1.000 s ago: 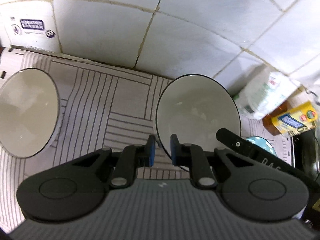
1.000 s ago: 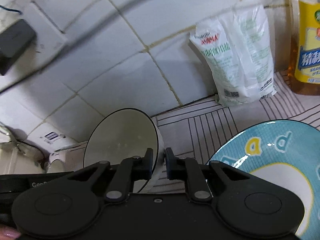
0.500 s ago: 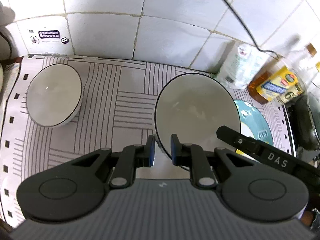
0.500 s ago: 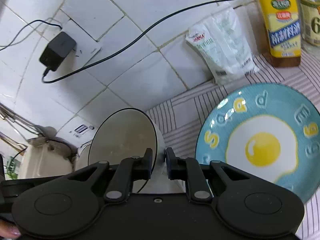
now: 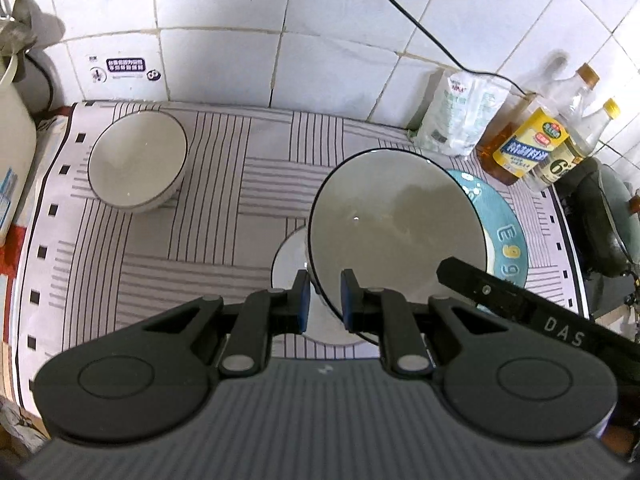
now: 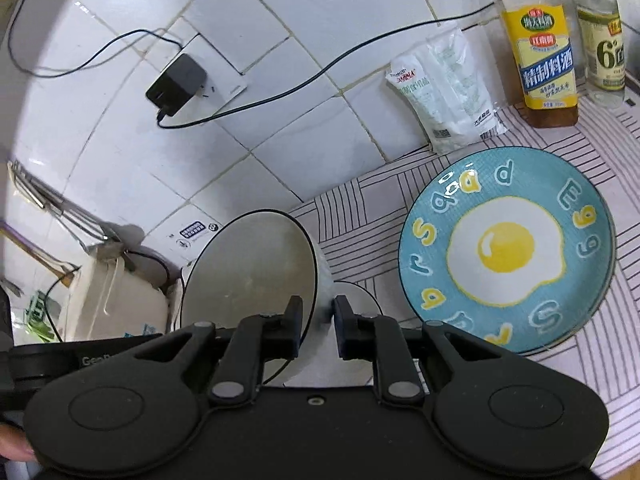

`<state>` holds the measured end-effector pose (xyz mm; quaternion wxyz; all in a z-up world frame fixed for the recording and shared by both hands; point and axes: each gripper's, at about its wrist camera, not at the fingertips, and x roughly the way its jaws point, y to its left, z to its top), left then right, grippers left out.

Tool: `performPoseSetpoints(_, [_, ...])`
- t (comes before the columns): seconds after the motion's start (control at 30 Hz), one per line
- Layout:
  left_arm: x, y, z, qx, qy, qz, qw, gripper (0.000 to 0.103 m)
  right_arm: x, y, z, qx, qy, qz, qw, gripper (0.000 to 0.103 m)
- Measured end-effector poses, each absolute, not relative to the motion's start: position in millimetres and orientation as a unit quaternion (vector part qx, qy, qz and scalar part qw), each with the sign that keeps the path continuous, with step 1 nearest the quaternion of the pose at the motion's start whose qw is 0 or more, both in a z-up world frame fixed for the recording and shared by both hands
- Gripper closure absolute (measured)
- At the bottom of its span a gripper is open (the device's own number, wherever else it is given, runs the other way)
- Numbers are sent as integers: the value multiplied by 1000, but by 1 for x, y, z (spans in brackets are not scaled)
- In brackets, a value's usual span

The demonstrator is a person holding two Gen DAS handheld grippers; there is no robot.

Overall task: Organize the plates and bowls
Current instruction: 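Carry the gripped bowl with both tools and lower it into the first bowl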

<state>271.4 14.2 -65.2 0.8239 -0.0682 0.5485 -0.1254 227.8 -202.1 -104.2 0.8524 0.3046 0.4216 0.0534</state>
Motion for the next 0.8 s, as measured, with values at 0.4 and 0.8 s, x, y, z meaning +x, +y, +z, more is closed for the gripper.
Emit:
performPoseSetpoints(0.4, [250,14,-87,-72,571,-95,812,89,212,-195,-112,283,437,59,852,82])
performPoseSetpoints(0.8, [272,17,-116,-78,601,-75,792,89,221,-185,-137,258,448,61,854,82])
